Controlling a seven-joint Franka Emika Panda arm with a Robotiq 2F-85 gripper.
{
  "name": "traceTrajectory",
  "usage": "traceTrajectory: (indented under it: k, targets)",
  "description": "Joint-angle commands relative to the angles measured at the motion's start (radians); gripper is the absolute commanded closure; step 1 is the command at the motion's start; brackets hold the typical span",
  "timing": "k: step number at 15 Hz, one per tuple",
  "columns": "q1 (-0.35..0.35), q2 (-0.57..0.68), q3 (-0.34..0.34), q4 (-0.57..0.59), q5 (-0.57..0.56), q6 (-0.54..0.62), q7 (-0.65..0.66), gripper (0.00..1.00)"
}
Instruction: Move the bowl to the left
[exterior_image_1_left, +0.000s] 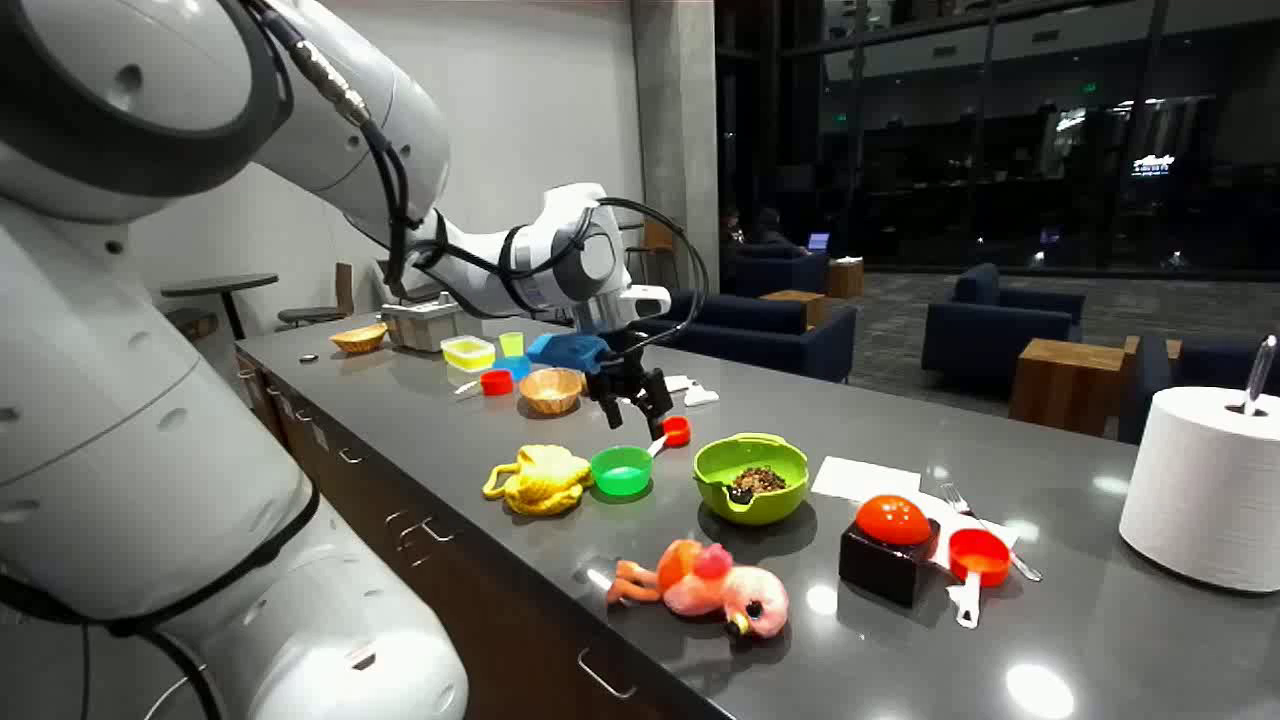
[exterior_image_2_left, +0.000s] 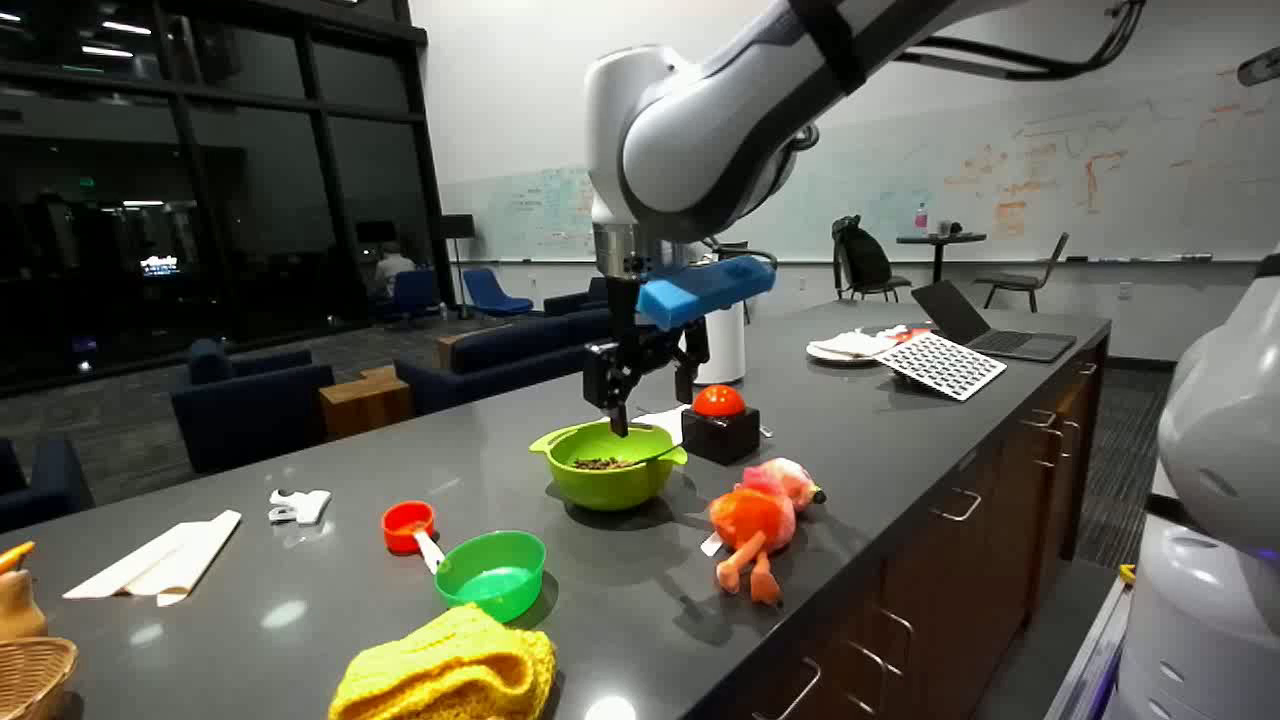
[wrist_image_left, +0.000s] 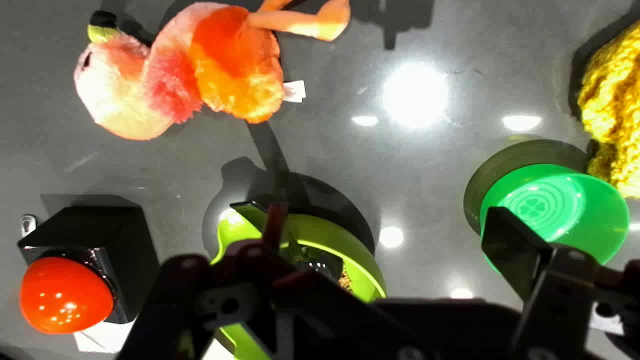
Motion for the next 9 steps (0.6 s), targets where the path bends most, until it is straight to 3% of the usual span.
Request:
traceTrajectory:
  k: [1, 5, 9]
  targets:
    - [0.026, 0.003, -0.025, 0.002, -0.011, -0.003, 0.008, 0.00]
    - [0.030, 0.020, -0.037, 0.015, 0.002, -0.007, -0.021, 0.00]
    - [0.082, 0.110, -0.115, 0.085, 0.088, -0.027, -0.267, 0.00]
